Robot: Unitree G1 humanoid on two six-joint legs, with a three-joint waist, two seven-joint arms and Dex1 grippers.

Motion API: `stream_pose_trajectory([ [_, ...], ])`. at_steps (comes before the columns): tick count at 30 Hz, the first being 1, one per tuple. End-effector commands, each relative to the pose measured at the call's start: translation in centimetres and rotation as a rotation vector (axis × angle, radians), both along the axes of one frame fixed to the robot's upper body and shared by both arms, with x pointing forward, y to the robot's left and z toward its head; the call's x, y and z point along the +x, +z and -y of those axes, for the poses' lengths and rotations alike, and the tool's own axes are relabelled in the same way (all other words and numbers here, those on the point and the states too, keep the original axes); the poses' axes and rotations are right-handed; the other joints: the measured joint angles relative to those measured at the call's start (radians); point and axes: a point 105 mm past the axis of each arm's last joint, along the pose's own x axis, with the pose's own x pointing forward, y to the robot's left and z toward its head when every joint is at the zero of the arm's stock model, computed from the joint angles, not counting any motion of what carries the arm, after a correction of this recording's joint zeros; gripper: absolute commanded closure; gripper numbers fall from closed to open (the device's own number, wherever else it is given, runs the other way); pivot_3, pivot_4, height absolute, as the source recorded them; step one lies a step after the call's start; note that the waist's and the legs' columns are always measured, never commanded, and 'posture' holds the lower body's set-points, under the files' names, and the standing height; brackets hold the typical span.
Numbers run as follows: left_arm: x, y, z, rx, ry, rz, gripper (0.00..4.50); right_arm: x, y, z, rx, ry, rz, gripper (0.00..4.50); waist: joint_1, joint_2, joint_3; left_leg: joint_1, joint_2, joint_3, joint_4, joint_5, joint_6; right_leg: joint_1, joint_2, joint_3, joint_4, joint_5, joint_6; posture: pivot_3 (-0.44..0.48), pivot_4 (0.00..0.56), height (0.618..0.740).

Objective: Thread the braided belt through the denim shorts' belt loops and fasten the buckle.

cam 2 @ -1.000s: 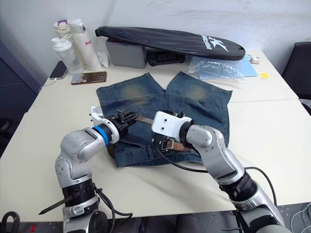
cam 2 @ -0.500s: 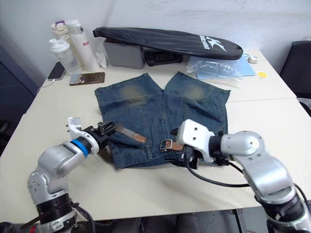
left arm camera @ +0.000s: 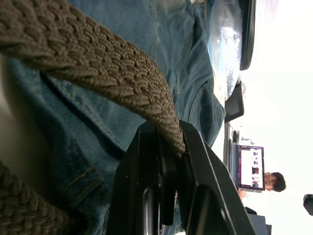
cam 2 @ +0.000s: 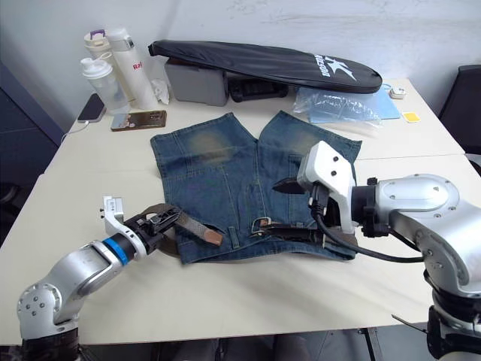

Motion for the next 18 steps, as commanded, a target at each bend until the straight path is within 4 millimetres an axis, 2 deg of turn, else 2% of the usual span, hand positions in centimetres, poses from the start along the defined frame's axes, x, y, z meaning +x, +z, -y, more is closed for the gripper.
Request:
stream_pose_trajectory([
  [1, 0.4, 0.6, 0.7, 0.077, 0.018, 0.077, 4.5, 0.4, 1.0, -0.2, 0.009, -0.015, 0.048, 0.05, 0.0, 0.0, 0.0, 0.0, 0.0, 0.0, 0.0, 0.0, 0.0, 0.0, 0.0, 0.0, 0.0, 0.0, 0.0, 0.0, 0.15, 0.74],
  [10, 0.5, 1.1, 2.3, 0.215, -0.013, 0.171, 4.5, 1.0, 1.6, -0.3, 0.008, -0.042, 0.063, 0.05, 0.0, 0.0, 0.0, 0.0, -0.001, 0.002, -0.001, 0.0, 0.0, -0.001, 0.001, 0.0, -0.001, 0.0, 0.001, 0.0, 0.15, 0.74],
  [13, 0.3, 1.8, 3.1, 0.276, -0.053, 0.219, 4.5, 1.2, 1.6, -0.1, -0.002, -0.055, 0.065, 0.05, 0.0, 0.0, 0.001, 0.0, -0.001, 0.002, -0.001, 0.0, 0.0, 0.0, 0.001, 0.0, -0.001, 0.0, 0.001, 0.0, 0.15, 0.74],
  [18, 0.2, 3.7, 3.1, 0.367, -0.078, 0.289, 4.5, 1.2, 1.6, 0.1, -0.005, -0.068, 0.066, 0.05, 0.0, 0.0, 0.001, -0.001, 0.0, 0.002, -0.001, 0.0, 0.0, -0.001, 0.001, 0.0, -0.001, 0.0, 0.001, 0.0, 0.15, 0.74],
])
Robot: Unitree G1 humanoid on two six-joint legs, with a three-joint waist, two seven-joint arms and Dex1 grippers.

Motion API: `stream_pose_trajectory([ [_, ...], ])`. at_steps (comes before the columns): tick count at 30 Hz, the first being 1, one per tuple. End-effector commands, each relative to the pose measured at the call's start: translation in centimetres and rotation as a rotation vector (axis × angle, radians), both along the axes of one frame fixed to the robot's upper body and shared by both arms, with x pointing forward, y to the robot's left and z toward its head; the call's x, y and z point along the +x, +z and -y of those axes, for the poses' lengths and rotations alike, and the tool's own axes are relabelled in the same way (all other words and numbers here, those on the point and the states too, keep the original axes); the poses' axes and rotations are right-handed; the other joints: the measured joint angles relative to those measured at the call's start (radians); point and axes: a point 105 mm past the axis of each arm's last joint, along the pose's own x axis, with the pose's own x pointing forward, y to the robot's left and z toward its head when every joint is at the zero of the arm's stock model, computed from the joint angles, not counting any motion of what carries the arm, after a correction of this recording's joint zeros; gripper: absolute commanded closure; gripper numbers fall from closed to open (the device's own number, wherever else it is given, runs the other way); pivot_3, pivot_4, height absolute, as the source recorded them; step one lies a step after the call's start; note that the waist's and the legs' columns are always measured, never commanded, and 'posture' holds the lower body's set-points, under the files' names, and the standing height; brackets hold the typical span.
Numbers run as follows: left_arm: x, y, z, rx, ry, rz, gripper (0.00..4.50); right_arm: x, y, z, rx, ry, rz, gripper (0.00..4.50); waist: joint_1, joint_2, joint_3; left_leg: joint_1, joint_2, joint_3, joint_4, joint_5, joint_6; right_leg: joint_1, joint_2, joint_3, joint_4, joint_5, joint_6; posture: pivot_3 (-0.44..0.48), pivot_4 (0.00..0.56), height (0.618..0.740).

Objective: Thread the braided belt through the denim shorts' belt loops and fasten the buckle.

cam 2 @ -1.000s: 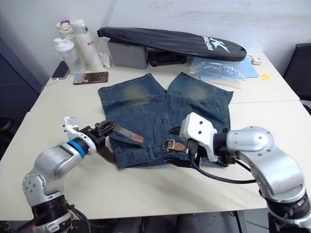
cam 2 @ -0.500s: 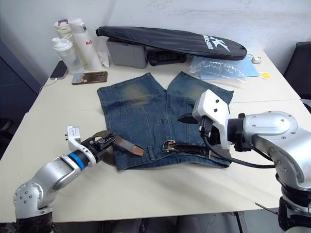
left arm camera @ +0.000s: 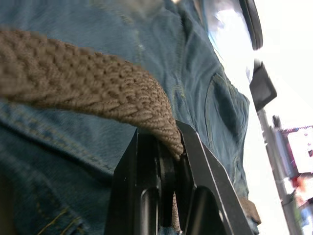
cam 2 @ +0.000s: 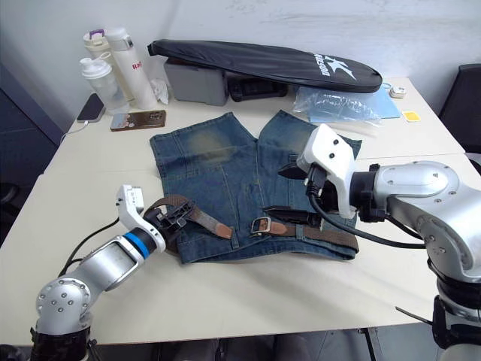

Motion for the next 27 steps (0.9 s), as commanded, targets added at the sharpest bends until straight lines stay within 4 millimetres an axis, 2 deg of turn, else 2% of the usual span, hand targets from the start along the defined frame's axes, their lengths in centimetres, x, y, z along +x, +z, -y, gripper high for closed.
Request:
stream_pose_trajectory([
  [1, -0.5, 2.4, 0.2, 0.075, -0.035, 0.095, 4.5, -0.2, 0.6, 0.0, -0.009, 0.001, 0.036, 0.05, 0.0, 0.0, 0.0, 0.0, 0.0, 0.0, 0.0, 0.0, 0.0, 0.0, 0.001, 0.0, -0.001, 0.0, 0.0, 0.0, 0.15, 0.74],
  [12, -0.7, 1.7, 0.5, 0.132, -0.057, 0.011, 4.5, 0.2, 0.1, 0.1, -0.017, -0.021, 0.042, 0.05, -0.001, 0.002, 0.001, 0.0, 0.001, 0.0, -0.001, 0.0, 0.0, 0.0, 0.0, 0.0, 0.0, 0.0, 0.0, 0.0, 0.15, 0.74],
  [18, -0.3, 0.9, 0.9, 0.214, -0.059, -0.017, 4.5, 0.3, -0.1, 0.2, -0.028, -0.038, 0.05, 0.05, 0.001, 0.002, 0.001, -0.001, 0.0, -0.001, -0.001, 0.0, 0.0, 0.0, 0.0, 0.0, 0.0, 0.0, 0.0, 0.0, 0.15, 0.74],
  [22, 0.3, 1.2, 0.6, 0.346, -0.063, -0.008, 4.5, 0.3, -0.1, 0.5, -0.029, -0.054, 0.053, 0.05, 0.001, 0.001, 0.002, -0.001, 0.0, -0.001, -0.001, 0.0, 0.0, -0.001, 0.001, 0.0, 0.0, 0.0, 0.0, 0.0, 0.15, 0.74],
  [27, 0.3, 1.0, 0.9, 0.367, -0.072, -0.035, 4.5, 0.4, -0.1, 0.5, -0.03, -0.063, 0.057, 0.05, 0.0, 0.002, 0.002, 0.0, 0.0, -0.001, -0.001, 0.0, 0.0, -0.001, 0.001, 0.0, 0.0, 0.0, 0.0, 0.0, 0.15, 0.74],
])
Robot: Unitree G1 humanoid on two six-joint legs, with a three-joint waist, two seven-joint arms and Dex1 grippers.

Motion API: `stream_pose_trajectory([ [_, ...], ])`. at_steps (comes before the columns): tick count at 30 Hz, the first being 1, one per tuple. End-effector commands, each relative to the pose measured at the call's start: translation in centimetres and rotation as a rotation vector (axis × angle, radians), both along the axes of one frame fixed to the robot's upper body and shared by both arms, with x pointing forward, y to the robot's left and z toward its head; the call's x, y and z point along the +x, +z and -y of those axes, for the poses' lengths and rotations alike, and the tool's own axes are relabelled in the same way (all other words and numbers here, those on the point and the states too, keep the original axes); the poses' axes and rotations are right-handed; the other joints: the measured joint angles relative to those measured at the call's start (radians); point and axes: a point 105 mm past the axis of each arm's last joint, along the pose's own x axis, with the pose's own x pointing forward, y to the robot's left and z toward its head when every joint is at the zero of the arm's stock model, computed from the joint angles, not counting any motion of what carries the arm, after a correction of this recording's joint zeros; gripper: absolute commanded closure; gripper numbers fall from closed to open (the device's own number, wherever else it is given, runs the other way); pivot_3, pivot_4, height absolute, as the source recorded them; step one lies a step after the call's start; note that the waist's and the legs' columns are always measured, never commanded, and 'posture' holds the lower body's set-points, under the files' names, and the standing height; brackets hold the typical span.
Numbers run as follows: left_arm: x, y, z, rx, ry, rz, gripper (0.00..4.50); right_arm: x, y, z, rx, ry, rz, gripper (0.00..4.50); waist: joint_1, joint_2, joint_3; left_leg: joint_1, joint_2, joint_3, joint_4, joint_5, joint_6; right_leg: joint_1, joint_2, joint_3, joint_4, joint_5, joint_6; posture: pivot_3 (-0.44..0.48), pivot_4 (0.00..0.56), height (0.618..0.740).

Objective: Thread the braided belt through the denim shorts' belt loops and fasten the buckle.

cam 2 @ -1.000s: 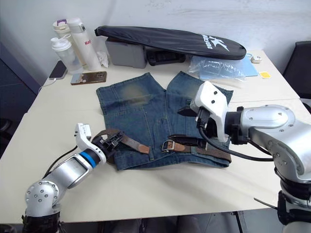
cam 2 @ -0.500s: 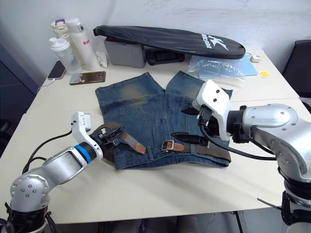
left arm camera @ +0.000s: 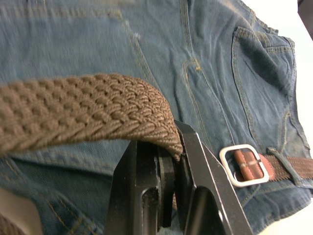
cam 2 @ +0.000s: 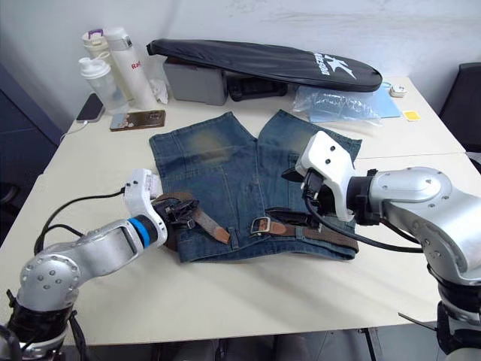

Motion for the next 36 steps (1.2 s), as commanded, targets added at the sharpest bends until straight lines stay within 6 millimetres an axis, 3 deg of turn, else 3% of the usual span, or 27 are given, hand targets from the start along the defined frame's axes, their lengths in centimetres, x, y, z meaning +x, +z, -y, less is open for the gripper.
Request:
stream_pose_trajectory([
  [1, -0.2, -0.2, 0.1, 0.009, 0.008, -0.023, 4.5, -0.2, 0.9, 0.1, -0.008, -0.005, 0.058, 0.05, 0.0, 0.0, 0.0, 0.0, 0.0, 0.0, 0.0, 0.0, 0.0, 0.0, 0.0, 0.0, 0.0, 0.0, 0.0, 0.0, 0.15, 0.74],
  [17, -0.6, -1.2, -0.1, 0.001, 0.091, -0.154, 4.5, -0.1, 0.9, 0.0, -0.014, -0.014, 0.062, 0.05, 0.0, 0.0, 0.0, 0.0, 0.0, 0.0, 0.0, 0.0, 0.0, 0.0, -0.001, 0.0, 0.001, 0.0, 0.001, 0.0, 0.15, 0.74],
  [27, 0.4, 0.2, -1.5, 0.21, 0.093, -0.015, 4.5, 0.0, 0.8, -0.1, -0.01, -0.023, 0.057, 0.05, 0.0, -0.001, 0.001, 0.0, -0.002, 0.0, 0.0, 0.0, -0.001, -0.001, 0.001, 0.0, 0.001, 0.0, 0.001, 0.0, 0.15, 0.74],
  [36, 0.7, 1.2, 0.2, 0.27, -0.001, 0.055, 4.5, 0.2, 0.7, -0.2, -0.004, -0.032, 0.061, 0.05, 0.002, -0.001, 0.001, 0.0, -0.002, 0.0, 0.0, 0.0, -0.001, -0.001, 0.0, 0.0, 0.001, 0.0, 0.001, 0.0, 0.15, 0.74],
])
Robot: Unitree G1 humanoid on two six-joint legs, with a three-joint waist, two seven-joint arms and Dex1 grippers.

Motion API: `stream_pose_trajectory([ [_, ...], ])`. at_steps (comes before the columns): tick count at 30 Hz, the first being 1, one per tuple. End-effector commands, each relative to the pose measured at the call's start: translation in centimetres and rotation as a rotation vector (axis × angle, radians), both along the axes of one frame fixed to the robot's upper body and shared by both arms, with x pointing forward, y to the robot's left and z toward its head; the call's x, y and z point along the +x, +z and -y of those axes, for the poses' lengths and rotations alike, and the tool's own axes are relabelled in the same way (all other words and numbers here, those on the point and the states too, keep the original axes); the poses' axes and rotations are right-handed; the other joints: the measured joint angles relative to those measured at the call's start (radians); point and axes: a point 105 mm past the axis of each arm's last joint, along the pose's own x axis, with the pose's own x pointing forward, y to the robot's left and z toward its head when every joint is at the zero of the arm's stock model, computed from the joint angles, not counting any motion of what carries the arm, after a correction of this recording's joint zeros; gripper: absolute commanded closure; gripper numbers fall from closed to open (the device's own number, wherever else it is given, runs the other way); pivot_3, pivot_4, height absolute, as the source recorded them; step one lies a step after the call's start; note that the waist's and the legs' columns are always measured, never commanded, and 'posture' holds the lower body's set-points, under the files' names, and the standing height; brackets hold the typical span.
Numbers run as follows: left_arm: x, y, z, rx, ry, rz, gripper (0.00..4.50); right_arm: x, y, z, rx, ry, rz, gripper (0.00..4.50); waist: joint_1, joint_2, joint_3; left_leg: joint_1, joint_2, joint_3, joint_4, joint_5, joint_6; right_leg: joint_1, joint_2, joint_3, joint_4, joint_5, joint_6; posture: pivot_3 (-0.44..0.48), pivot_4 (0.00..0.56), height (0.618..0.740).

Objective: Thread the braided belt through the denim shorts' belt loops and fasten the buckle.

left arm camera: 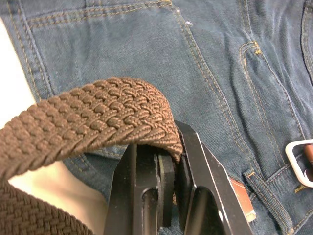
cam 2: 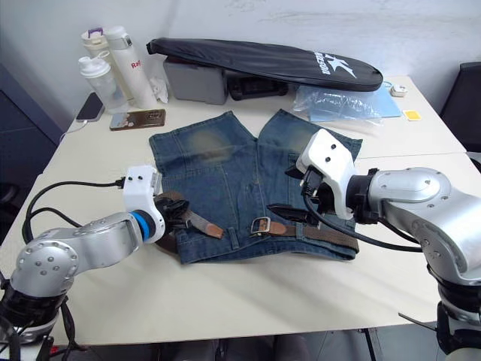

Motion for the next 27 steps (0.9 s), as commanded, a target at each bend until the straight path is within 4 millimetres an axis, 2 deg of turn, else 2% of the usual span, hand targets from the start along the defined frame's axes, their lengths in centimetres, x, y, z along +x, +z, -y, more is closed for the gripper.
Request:
stream_pose_trajectory([
  [1, 0.0, 1.3, 1.1, 0.02, -0.066, 0.066, 4.5, -0.3, 0.7, -0.3, -0.004, 0.009, 0.043, 0.05, -0.001, 0.0, 0.0, 0.0, 0.0, 0.0, 0.0, 0.0, 0.0, 0.0, 0.0, 0.0, 0.0, 0.0, 0.0, 0.0, 0.15, 0.74],
  [12, 0.4, 0.7, 3.5, 0.005, -0.176, 0.041, 4.5, -0.3, 0.5, -0.3, -0.003, -0.005, 0.048, 0.05, 0.0, -0.001, 0.0, 0.0, 0.0, 0.001, 0.0, 0.0, -0.001, -0.001, 0.002, 0.0, 0.001, 0.0, 0.001, 0.0, 0.15, 0.74],
  [18, 0.5, -1.0, 4.5, -0.126, -0.173, -0.049, 4.5, -0.4, 0.4, -0.2, -0.004, -0.015, 0.046, 0.05, 0.0, -0.001, 0.001, 0.0, 0.0, 0.001, 0.0, 0.0, -0.001, 0.0, 0.003, 0.0, 0.0, 0.001, 0.002, 0.0, 0.15, 0.74],
  [25, 0.1, -1.5, 3.3, -0.347, -0.097, -0.165, 4.5, -0.7, 0.2, -0.4, 0.014, 0.0, 0.033, 0.05, -0.001, -0.001, 0.001, 0.0, 0.001, 0.0, 0.002, 0.0, -0.001, -0.001, 0.003, 0.0, 0.002, 0.001, 0.002, 0.0, 0.15, 0.74],
  [27, 0.0, -1.5, 2.1, -0.362, -0.073, -0.186, 4.5, -0.8, 0.1, -0.6, 0.022, 0.015, 0.022, 0.05, -0.001, -0.001, 0.001, 0.0, 0.001, 0.0, 0.002, 0.0, -0.001, -0.001, 0.002, 0.0, 0.002, 0.001, 0.002, 0.0, 0.15, 0.74],
])
